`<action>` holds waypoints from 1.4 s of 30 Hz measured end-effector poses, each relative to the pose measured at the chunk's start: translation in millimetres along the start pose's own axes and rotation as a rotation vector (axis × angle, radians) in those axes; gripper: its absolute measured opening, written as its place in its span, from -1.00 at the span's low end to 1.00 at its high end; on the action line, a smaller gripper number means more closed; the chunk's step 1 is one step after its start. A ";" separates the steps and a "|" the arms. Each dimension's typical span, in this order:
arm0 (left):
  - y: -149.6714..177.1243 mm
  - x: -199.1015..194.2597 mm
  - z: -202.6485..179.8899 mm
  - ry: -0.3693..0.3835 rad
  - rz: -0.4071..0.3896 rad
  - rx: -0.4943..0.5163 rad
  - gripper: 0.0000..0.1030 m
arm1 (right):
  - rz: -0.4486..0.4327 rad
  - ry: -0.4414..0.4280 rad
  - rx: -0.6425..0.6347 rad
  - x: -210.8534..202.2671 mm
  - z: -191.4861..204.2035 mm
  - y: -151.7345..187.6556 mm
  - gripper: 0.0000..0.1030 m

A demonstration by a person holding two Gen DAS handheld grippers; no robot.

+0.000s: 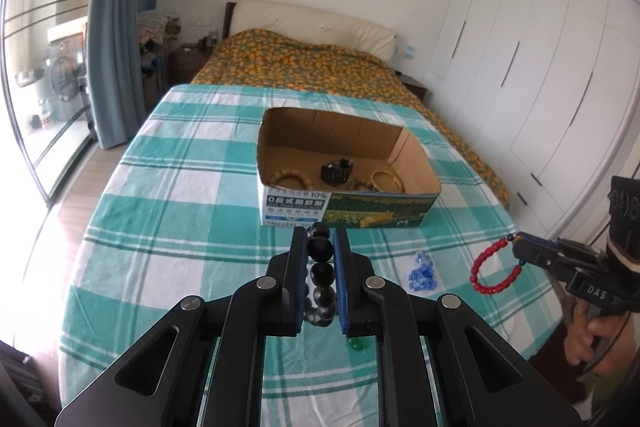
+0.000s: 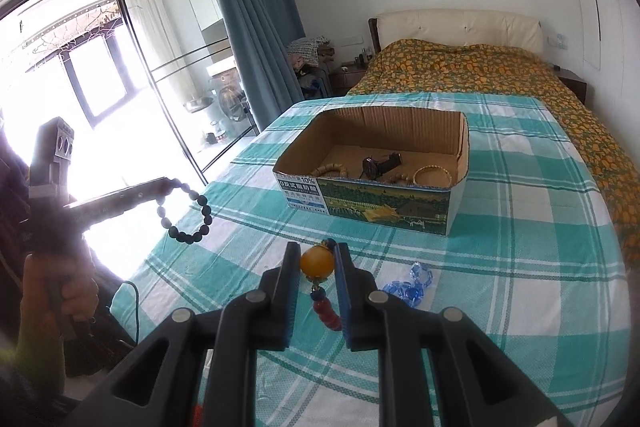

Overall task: Organize jewelry
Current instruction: 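Carry the red bracelet and black bracelet into the box while both tools release them, then withdraw both tools from the box back over the jade pendant and blue bracelet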

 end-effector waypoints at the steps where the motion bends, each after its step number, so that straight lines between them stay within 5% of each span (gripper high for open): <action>1: -5.0 1.8 -0.6 0.008 0.001 0.000 -0.79 | -0.003 -0.001 -0.006 0.9 -0.8 -5.6 -0.66; 10: -63.3 33.2 -10.7 0.035 -0.022 0.032 -0.79 | -0.020 0.024 -0.058 27.4 -29.9 -72.6 -0.66; 18: -107.4 121.5 -17.7 0.006 0.046 0.071 -0.79 | 0.070 0.089 -0.039 109.3 -87.2 -124.3 -0.66; 25: -111.3 210.3 -15.6 -0.046 0.143 0.080 -0.79 | 0.225 0.241 -0.052 203.1 -138.7 -132.0 -0.66; 29: -104.9 242.8 -14.8 -0.070 0.177 0.099 -0.76 | 0.225 0.204 -0.034 232.5 -146.7 -131.7 -0.61; 30: -103.4 246.3 -13.1 -0.086 0.179 0.101 -0.71 | 0.200 0.171 -0.020 231.9 -145.0 -133.8 -0.59; 32: -103.1 244.5 -9.9 -0.108 0.173 0.092 -0.30 | 0.137 0.148 0.014 219.0 -141.6 -139.2 -0.26; 34: -103.5 231.6 -4.8 -0.118 0.139 0.074 0.40 | 0.075 0.129 0.027 199.1 -135.6 -143.5 -0.22; 42: -75.8 144.3 9.5 -0.140 0.077 0.077 0.75 | 0.004 0.131 -0.044 106.5 -103.3 -102.6 -0.04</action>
Point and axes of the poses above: each gripper's, at about its wrist camera, not at the fingertips, and x roughly the way its jaws point, z to its left, y to its underside, the point moved 6 cm from there along x, roughly the way its jaws point, and after that the axes turned 5 degrees about -x, right-handed, at the moved point
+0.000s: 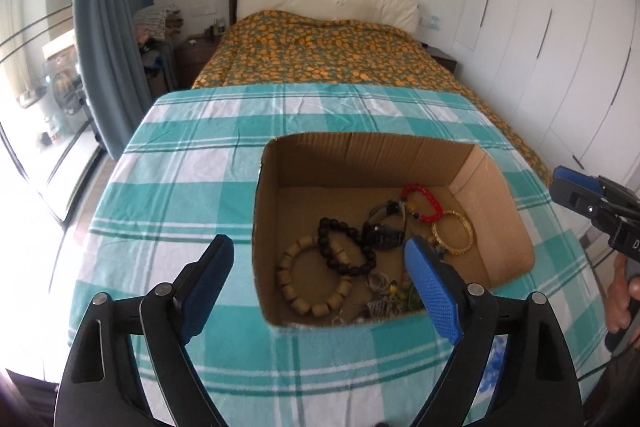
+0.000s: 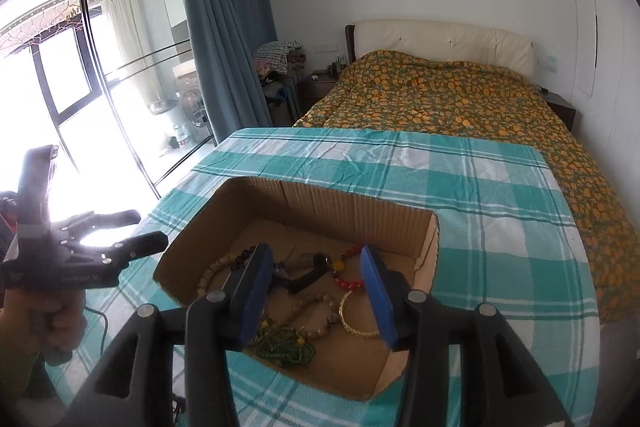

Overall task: Organize jewelry
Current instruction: 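Withdraw both tools from the box back over the jade pendant and blue bracelet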

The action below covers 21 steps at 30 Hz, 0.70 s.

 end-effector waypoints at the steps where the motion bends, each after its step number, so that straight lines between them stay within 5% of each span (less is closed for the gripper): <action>1: 7.9 -9.4 0.4 -0.006 -0.003 0.012 0.79 | 0.002 0.006 -0.007 -11.2 2.3 12.3 -0.04; 7: 86.8 -64.7 7.0 -0.062 0.001 0.075 0.84 | 0.041 0.103 -0.049 -65.0 14.6 106.9 -0.04; 13: 170.8 -87.4 9.5 -0.090 0.041 0.022 0.87 | 0.068 0.210 -0.019 -103.1 32.3 197.2 -0.04; 21: 235.7 -79.9 -2.1 -0.076 0.091 -0.054 0.87 | 0.108 0.191 0.033 -102.6 51.9 243.8 -0.04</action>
Point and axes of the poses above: each gripper's, at about its wrist camera, not at the fingertips, and x roughly the way its jaws point, z to its left, y to its underside, the point moved 6 cm from there along x, roughly the way its jaws point, and after that the axes turned 5 degrees about -x, right-handed, at the moved point
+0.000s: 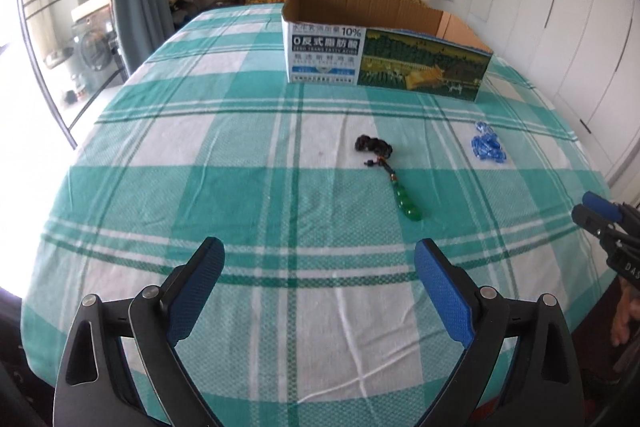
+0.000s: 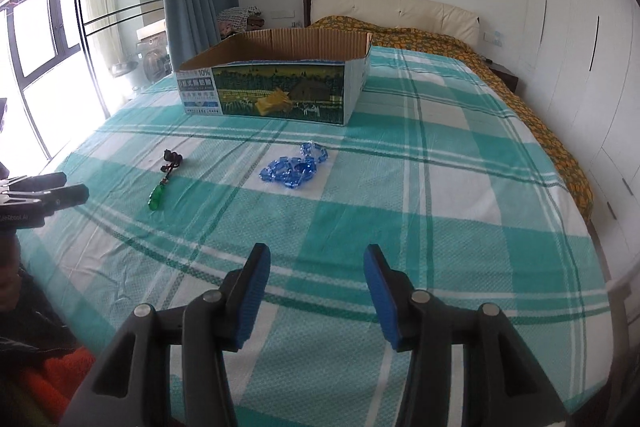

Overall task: Organize jewelry
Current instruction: 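Withdraw both tools from the box back over the jade pendant and blue bracelet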

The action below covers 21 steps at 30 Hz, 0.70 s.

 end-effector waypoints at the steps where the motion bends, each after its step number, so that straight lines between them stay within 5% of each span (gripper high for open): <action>1: 6.6 1.7 -0.1 0.004 0.008 -0.007 0.87 | -0.006 0.003 0.004 -0.2 1.1 0.8 -0.04; 21: 35.3 20.7 -0.3 -0.049 0.012 0.041 0.95 | -0.001 0.014 0.027 7.0 18.5 23.1 -0.04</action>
Point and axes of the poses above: each gripper's, at about its wrist camera, not at the fingertips, and x roughly the way its jaws point, z to its left, y to its underside, the point moved 6 cm from there along x, roughly the way its jaws point, and after that the axes turned 5 degrees about -x, right-handed, at the moved point
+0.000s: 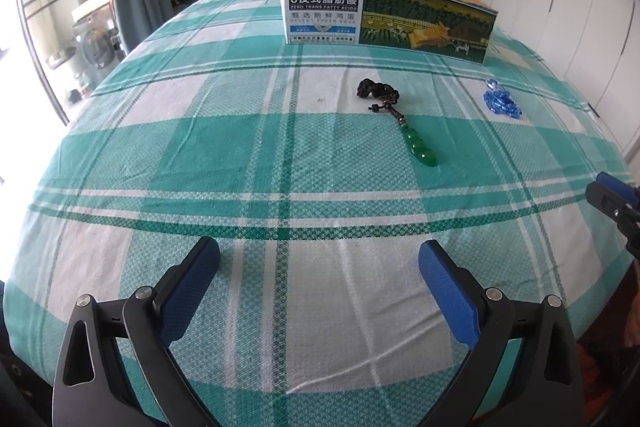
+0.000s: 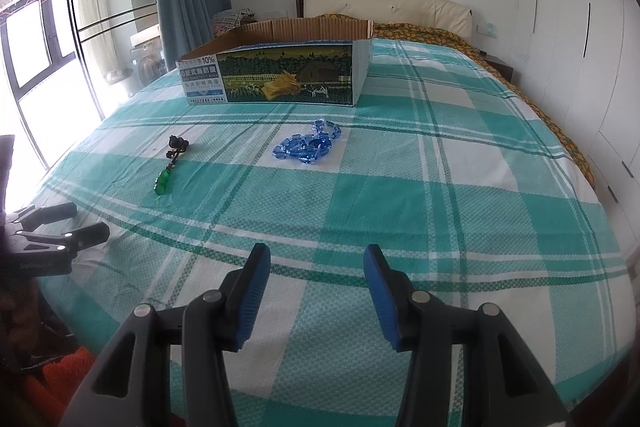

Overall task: Organize jewelry
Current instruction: 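Withdraw both tools from the box back over the jade pendant and blue bracelet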

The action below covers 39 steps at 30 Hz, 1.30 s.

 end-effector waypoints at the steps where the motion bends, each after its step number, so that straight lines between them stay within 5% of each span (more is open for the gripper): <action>1: 0.3 0.3 -0.8 -0.003 -0.001 0.004 0.97 | 0.005 -0.002 0.000 0.9 0.1 1.3 -0.04; 39: 1.2 -0.6 -1.8 -0.004 -0.033 0.007 0.99 | 0.042 0.036 -0.050 14.5 6.5 10.4 0.07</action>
Point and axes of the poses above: each gripper's, at about its wrist camera, not at the fingertips, and x roughly the way its jaws point, z to its left, y to its underside, the point moved 6 cm from there along x, roughly the way its jaws point, and after that the axes turned 5 degrees about -x, right-handed, at the moved point
